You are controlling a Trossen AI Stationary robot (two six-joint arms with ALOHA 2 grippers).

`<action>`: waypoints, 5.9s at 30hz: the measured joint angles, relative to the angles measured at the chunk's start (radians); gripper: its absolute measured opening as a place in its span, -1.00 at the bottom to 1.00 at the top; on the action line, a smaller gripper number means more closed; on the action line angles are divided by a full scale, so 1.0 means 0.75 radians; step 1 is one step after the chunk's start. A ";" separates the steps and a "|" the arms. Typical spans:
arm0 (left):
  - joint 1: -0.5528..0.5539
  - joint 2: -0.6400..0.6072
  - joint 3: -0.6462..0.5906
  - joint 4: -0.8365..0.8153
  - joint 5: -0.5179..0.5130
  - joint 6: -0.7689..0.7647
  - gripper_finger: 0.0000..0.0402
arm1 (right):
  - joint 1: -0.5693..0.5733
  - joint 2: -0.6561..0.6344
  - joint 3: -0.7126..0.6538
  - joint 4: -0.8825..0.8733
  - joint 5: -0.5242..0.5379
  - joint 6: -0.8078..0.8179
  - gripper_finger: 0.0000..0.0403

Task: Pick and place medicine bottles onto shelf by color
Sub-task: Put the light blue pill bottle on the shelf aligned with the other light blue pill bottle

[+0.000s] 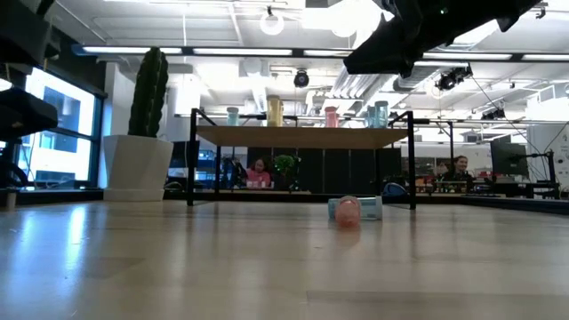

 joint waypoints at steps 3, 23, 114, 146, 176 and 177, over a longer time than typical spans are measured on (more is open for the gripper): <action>-0.011 0.022 0.019 -0.003 0.004 0.001 -0.04 | 0.000 0.001 0.000 -0.006 0.000 0.005 -0.29; -0.022 0.127 0.055 -0.011 0.066 0.035 -0.04 | 0.000 0.001 0.000 -0.011 0.000 0.004 -0.29; 0.890 0.148 0.054 1.485 0.131 -0.922 -0.56 | 0.579 0.660 0.272 0.516 0.398 -1.694 -0.10; 0.869 0.149 0.054 1.489 0.146 -0.944 -0.56 | 0.544 0.668 0.294 0.448 0.474 -1.827 -0.48; 0.881 0.148 0.054 1.489 0.200 -0.647 -0.28 | 0.544 0.668 0.315 0.444 0.463 -1.818 -0.62; 0.883 0.148 0.054 1.488 0.203 -0.647 -0.23 | 0.544 0.668 0.315 0.445 0.464 -1.815 -0.62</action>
